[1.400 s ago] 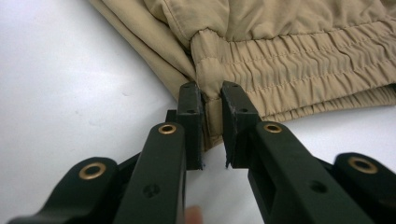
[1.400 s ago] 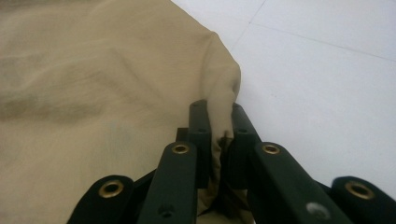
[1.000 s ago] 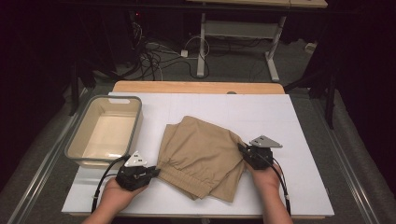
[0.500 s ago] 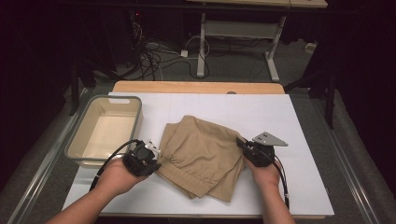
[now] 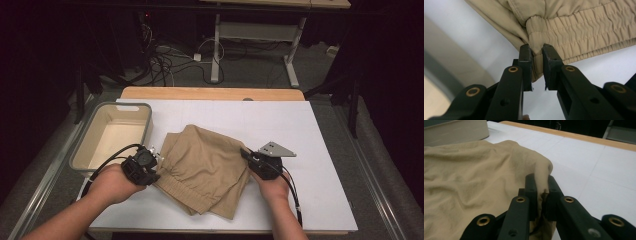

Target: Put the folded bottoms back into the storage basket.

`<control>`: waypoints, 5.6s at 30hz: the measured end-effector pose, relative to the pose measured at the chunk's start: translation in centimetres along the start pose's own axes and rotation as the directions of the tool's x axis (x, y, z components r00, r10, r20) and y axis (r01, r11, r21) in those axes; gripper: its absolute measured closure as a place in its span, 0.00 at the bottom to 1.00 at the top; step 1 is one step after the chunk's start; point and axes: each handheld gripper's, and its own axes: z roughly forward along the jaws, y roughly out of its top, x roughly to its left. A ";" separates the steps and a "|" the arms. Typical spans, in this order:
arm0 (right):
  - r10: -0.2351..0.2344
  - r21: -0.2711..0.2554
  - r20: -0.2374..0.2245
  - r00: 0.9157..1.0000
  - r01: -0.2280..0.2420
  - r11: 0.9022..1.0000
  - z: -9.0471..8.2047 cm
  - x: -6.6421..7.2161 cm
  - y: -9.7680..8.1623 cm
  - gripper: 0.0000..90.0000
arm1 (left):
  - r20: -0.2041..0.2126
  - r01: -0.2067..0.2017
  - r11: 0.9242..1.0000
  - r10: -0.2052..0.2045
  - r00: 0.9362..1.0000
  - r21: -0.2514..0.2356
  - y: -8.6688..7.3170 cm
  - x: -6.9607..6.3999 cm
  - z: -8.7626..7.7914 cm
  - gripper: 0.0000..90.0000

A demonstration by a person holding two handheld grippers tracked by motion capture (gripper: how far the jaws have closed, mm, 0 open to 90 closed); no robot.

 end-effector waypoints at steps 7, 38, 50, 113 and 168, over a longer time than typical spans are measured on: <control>0.016 0.026 -0.001 1.000 -0.016 1.000 0.4 0.1 -0.7 0.94 | 0.007 -0.012 0.998 0.012 1.000 0.069 0.6 0.4 0.1 0.86; -0.029 -0.035 -0.012 1.000 0.029 0.999 -0.4 1.5 2.1 0.94 | 0.026 -0.052 0.982 0.048 0.999 0.182 2.8 1.6 -0.8 0.86; -0.065 -0.027 -0.024 0.998 0.064 0.998 1.6 3.0 3.7 0.94 | 0.014 -0.034 0.972 0.031 0.999 0.234 3.1 2.7 -1.7 0.86; -0.074 -0.089 -0.064 0.995 0.069 0.994 -0.4 4.1 10.0 0.94 | -0.003 -0.055 0.959 0.058 0.998 0.278 6.8 5.2 -8.8 0.87; -0.192 -0.025 -0.236 0.953 0.191 0.981 21.5 14.3 20.5 0.93 | -0.152 0.331 0.920 -0.304 0.941 0.211 -10.3 17.2 -10.4 0.87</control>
